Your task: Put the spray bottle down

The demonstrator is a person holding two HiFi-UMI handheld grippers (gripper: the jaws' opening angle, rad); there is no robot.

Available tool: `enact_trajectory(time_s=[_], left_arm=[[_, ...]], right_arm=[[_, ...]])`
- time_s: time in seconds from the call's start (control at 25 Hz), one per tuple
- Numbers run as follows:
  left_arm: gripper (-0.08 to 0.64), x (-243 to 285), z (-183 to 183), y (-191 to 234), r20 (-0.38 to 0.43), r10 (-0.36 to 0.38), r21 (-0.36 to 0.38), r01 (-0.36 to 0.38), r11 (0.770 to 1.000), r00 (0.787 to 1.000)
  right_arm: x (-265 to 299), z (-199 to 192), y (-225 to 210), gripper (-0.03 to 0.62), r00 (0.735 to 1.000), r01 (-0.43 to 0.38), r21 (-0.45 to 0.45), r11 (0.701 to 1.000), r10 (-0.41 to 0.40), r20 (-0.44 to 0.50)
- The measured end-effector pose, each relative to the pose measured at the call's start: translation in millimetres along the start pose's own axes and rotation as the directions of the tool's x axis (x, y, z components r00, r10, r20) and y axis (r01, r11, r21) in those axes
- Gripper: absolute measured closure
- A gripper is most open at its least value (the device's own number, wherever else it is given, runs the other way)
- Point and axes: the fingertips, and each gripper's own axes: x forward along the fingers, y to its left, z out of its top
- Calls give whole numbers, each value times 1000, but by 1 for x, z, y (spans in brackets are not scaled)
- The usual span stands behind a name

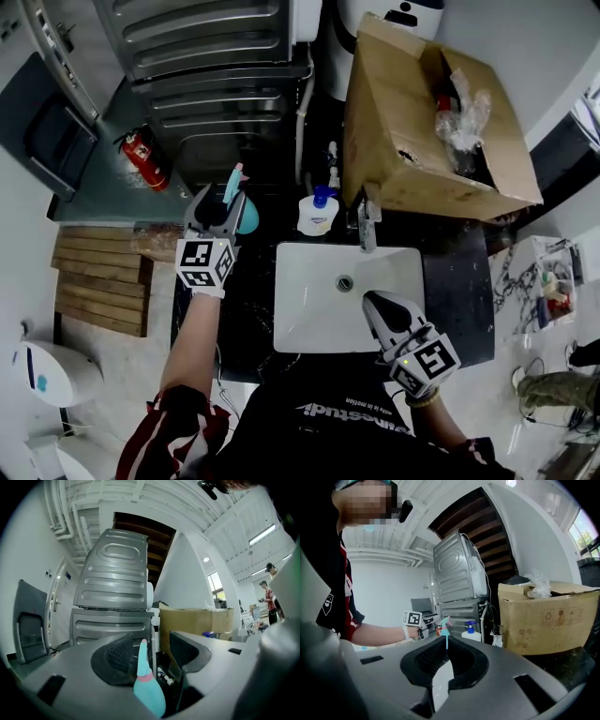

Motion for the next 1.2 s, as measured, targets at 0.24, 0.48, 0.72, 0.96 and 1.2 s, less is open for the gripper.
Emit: enact_trajectory(time_s=[0.24,0.48,0.72,0.96,1.2], left_arm=[[475,-68,60,-46,103,-15,26,13,1000,995],[545,-122,90,-132,113,-91,-47,97,994,989],[546,-162,88,-230,60,-197,-70,201,977,979],[546,-197,93,-310,66,-255,-75,259,963,965],[546,-223,106,-358,90,-261,-70,268,961,961]], right_arm=[[-24,16,1,549,999,-15,-22,1000,16,47],[-63,27,-7,549,994,-44,-37,998,47,97],[-119,38,-9,549,986,-64,-71,995,74,151],[-179,38,-7,549,970,-85,-56,995,95,222],[-224,18,-2,549,973,-96,-65,993,107,204]])
